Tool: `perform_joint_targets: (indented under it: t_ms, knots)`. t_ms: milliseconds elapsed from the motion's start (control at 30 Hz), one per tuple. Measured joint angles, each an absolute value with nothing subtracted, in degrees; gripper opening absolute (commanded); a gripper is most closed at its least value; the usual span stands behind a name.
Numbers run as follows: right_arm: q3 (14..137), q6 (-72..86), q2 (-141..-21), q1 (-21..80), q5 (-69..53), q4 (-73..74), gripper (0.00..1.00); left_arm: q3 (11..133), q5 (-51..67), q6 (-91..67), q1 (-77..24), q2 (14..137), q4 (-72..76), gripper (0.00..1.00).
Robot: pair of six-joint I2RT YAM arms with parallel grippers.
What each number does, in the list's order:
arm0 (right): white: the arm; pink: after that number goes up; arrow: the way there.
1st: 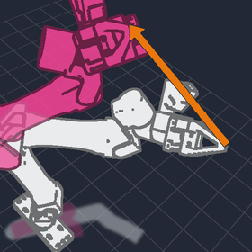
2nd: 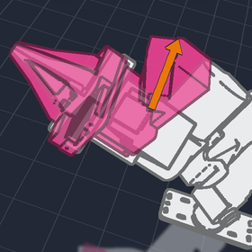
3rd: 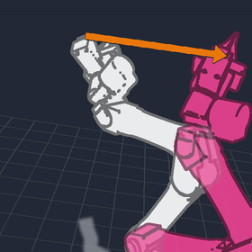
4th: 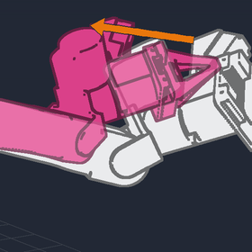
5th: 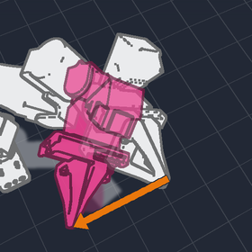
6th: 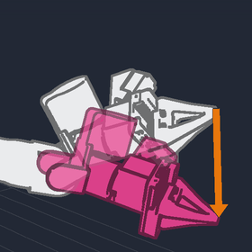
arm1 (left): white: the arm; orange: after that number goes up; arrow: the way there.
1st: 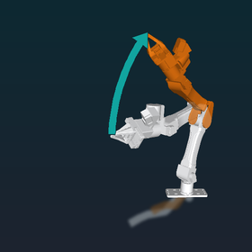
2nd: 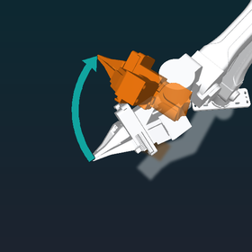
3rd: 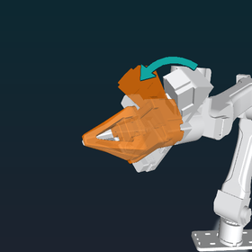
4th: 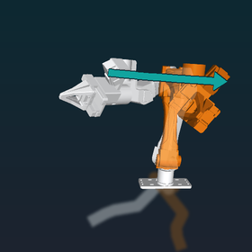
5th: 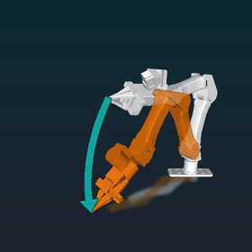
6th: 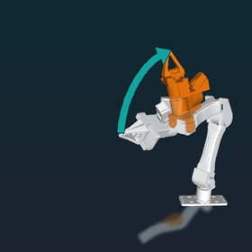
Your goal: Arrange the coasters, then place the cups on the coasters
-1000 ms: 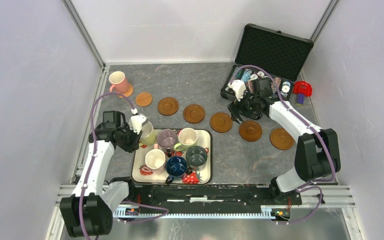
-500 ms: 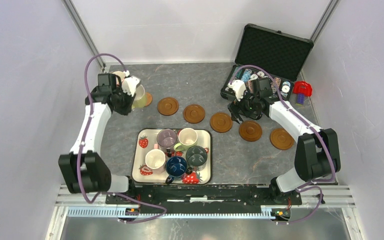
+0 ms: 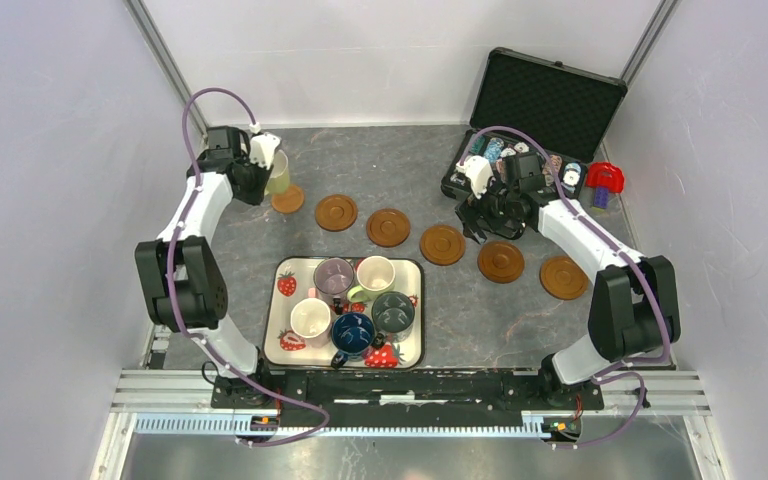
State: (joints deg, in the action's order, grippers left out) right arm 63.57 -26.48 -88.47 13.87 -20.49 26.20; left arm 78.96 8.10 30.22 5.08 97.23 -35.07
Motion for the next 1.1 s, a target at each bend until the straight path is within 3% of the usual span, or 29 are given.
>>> perform_joint_targets:
  t_ms: [567,1100]
  knots:
    - [63.57,-26.48,-88.86,13.87,-20.29,26.22,0.98,79.11,10.63,29.36,5.76,105.84,-31.09,0.02]
    - [63.57,-26.48,-89.76,13.87,-20.25,26.22,0.98,79.11,10.66,27.27,5.76,106.34,-31.11,0.04]
